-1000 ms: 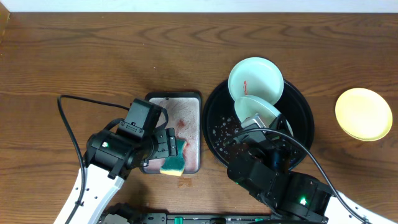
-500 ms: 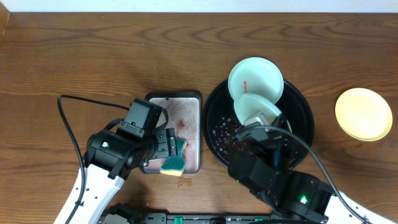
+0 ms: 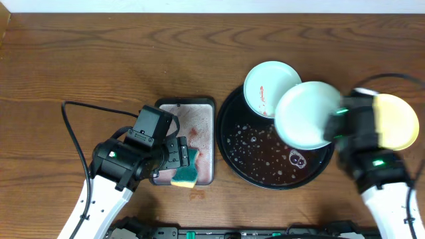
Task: Clean dirty plates on tray and stack at the side
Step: 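Move the green plate right and stack it on the yellow plate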
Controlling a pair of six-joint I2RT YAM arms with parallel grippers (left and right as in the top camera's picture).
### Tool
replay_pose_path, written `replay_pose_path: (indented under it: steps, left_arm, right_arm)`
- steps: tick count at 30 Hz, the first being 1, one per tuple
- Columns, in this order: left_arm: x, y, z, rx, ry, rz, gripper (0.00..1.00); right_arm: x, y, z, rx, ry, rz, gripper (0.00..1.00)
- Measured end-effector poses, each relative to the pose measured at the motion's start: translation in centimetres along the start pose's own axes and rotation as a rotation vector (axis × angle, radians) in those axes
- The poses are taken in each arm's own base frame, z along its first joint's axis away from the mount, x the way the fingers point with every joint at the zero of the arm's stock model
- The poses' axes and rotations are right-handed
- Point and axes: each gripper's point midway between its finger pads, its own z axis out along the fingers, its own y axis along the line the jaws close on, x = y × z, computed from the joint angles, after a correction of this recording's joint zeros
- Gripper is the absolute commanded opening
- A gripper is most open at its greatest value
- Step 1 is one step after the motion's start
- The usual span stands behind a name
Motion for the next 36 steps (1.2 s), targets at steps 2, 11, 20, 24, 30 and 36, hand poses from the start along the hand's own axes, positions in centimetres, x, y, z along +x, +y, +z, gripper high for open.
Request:
replay_pose_path:
  steps: [2, 11, 20, 24, 30, 36]
  left_arm:
    - [0.0, 0.0, 0.0, 0.0, 0.0, 0.0, 0.84]
    - [0.0, 0.0, 0.0, 0.0, 0.001, 0.0, 0.84]
    - [0.0, 0.0, 0.0, 0.0, 0.0, 0.0, 0.84]
    - [0.0, 0.0, 0.0, 0.0, 0.0, 0.0, 0.84]
    - [0.0, 0.0, 0.0, 0.0, 0.0, 0.0, 0.84]
    - [0.0, 0.0, 0.0, 0.0, 0.0, 0.0, 0.84]
  right_arm:
    - [-0.5, -2.7, 1.0, -0.01, 0.025, 0.134, 0.01]
    - [1.2, -17.5, 7.3, 0.171, 0.11, 0.651, 0.01]
    - [3.2, -22.7, 12.6, 0.187, 0.117, 0.776, 0.37]
    - [-0.3, -20.4, 13.1, 0.025, 0.022, 0.658, 0.5]
    - [-4.2, -9.8, 11.3, -0.287, -0.003, 0.417, 0.52]
    - [-2.3, 3.5, 9.0, -0.504, 0.092, 0.045, 0.54]
